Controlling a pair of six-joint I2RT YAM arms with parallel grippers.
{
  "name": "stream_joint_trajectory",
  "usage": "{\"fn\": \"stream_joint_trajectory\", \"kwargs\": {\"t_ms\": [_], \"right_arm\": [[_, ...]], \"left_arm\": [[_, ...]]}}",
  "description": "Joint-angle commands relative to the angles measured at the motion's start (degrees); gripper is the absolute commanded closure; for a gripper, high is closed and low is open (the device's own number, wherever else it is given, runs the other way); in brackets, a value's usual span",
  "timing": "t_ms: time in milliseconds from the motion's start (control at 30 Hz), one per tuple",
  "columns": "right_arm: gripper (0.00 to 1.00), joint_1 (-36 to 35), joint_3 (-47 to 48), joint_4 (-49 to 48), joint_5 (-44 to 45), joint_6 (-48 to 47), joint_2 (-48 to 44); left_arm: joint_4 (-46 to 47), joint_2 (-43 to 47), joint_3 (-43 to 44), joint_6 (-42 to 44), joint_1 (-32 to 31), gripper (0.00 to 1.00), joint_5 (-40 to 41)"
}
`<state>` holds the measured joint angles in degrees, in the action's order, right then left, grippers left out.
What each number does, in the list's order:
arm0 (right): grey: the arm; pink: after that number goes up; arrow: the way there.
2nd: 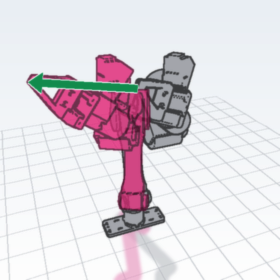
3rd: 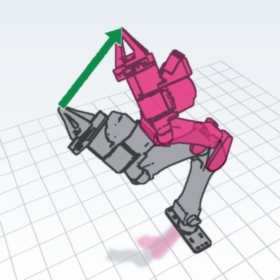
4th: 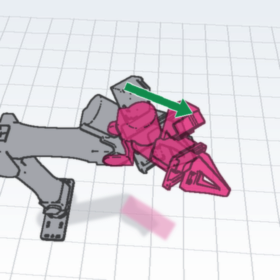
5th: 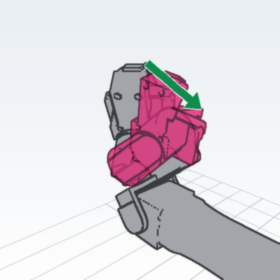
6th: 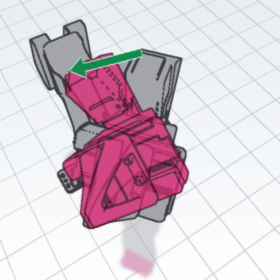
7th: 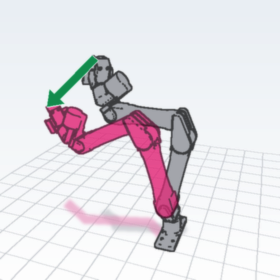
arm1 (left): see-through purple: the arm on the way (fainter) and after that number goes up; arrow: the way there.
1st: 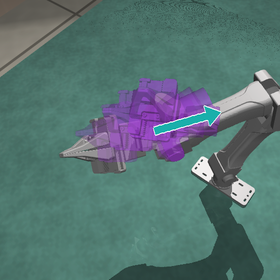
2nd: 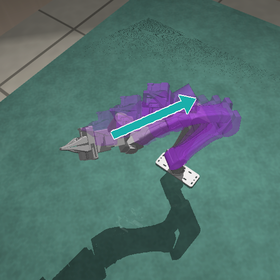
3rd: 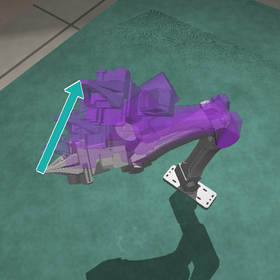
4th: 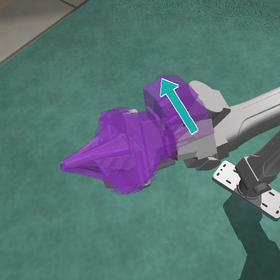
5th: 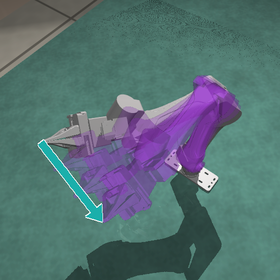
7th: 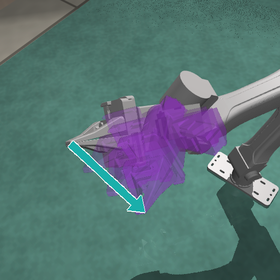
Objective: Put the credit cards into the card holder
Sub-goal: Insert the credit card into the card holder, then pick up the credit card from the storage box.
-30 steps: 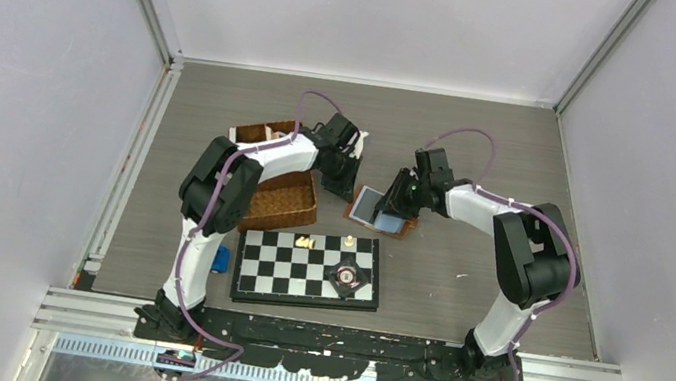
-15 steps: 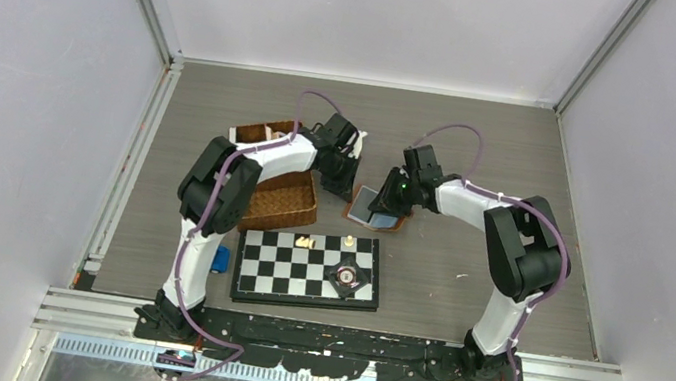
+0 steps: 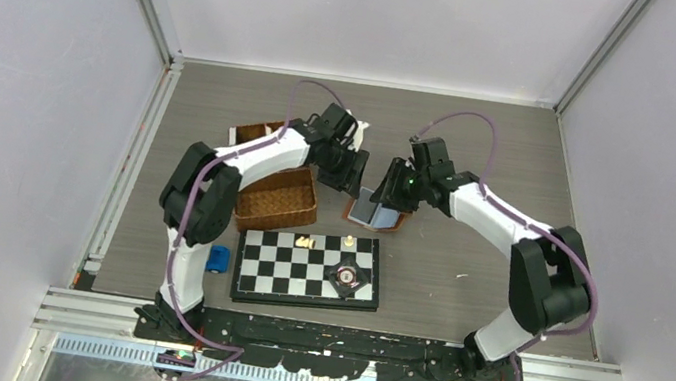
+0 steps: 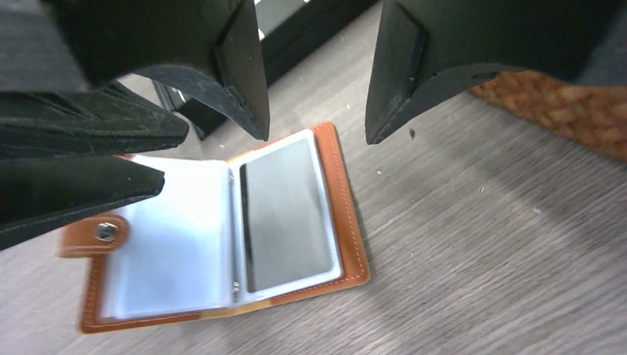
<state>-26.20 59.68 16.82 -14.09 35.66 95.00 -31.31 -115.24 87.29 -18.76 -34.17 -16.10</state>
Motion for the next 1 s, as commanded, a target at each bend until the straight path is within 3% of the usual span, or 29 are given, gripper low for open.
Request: {"fn": "stream_joint_trajectory", "kwargs": {"t_ms": [0, 267, 400, 600, 967], "right_arm": [[0.57, -0.3, 0.2, 3.0, 1.8, -2.2, -5.7], [0.54, -0.2, -0.3, 5.1, 6.3, -3.5, -8.2], [0.47, -0.2, -0.4, 7.4, 12.4, -4.5, -9.6], [0.42, 0.2, -1.2, 8.5, 17.1, -5.1, -9.6], [0.37, 1.6, -3.4, 5.9, 16.6, -6.6, -9.4]], "left_arm": [[-2.4, 7.8, 2.6, 2.6, -0.1, 0.45, 0.4], [-8.3, 15.4, 2.4, 6.2, 1.0, 0.31, 8.1], [-11.3, 18.7, 1.1, 6.7, 4.3, 0.26, 13.4], [-15.5, 21.0, 1.3, 6.2, 11.3, 0.25, 15.4], [-15.3, 17.0, 2.3, 10.8, 22.6, 0.21, 35.1]]}}
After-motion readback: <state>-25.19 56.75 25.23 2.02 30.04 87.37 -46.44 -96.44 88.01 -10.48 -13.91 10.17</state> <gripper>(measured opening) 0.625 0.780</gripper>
